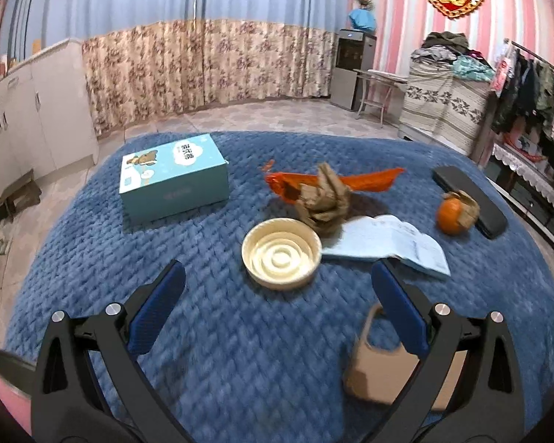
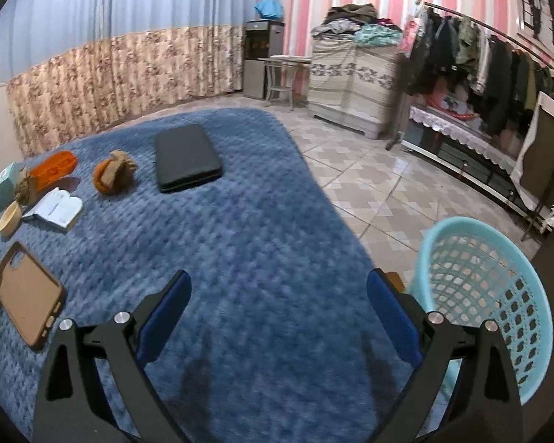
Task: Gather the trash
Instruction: 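Move both open tools back over the bed, then grasp the cream round lid with the left tool while the right tool grasps the tangerine and brown cloth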
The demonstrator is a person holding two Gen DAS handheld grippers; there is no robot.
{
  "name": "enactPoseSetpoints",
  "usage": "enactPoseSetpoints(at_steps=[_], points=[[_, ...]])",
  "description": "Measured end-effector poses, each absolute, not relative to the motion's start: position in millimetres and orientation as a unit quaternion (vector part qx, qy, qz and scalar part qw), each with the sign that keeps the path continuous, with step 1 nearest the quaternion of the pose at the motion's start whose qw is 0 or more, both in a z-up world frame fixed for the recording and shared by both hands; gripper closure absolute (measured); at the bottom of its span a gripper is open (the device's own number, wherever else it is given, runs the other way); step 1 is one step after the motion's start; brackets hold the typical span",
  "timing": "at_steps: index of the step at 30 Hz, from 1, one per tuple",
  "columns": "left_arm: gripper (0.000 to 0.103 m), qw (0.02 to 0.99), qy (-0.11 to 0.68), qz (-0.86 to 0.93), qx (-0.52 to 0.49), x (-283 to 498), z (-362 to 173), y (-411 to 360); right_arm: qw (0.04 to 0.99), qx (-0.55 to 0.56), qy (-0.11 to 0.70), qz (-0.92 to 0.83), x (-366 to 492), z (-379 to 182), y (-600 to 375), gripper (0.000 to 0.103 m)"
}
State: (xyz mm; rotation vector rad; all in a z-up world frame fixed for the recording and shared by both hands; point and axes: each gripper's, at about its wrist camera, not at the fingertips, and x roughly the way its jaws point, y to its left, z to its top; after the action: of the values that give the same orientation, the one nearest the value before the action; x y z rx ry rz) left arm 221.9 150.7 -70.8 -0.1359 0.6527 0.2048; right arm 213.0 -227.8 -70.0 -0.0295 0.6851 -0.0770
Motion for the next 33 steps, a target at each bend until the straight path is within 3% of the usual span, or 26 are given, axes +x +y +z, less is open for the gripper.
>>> enactPoseSetpoints(at_steps=[12, 15, 17, 19, 28, 33], points=[[0.007, 0.919, 0.368, 0.094, -0.105, 271.5, -98.3, 171.6, 0.937, -0.026, 0.346, 0.041, 264.0, -71.1, -173.7, 0.009], [0.018, 0.918, 0.37, 0.081, -0.12, 273.6, -102.9, 175.6, 0.938, -0.018, 0.342, 0.062, 285.2, -69.0, -156.1, 0.009], [0.035, 0.914, 0.378, 0.076, -0.125, 274.3, -107.8, 175.9, 0.937, -0.021, 0.342, 0.07, 299.5, -69.9, -141.9, 0.009], [0.042, 0.914, 0.381, 0.067, -0.125, 274.5, -110.5, 174.6, 0.935, -0.024, 0.344, 0.078, 309.8, -70.6, -132.3, 0.009], [0.042, 0.926, 0.35, 0.076, -0.119, 263.4, -105.2, 169.1, 0.935, -0.043, 0.34, 0.089, 346.7, -69.1, -103.5, 0.011], [0.042, 0.926, 0.352, 0.07, -0.115, 261.8, -105.3, 166.6, 0.923, -0.029, 0.362, 0.13, 368.7, -68.7, -96.2, 0.037]])
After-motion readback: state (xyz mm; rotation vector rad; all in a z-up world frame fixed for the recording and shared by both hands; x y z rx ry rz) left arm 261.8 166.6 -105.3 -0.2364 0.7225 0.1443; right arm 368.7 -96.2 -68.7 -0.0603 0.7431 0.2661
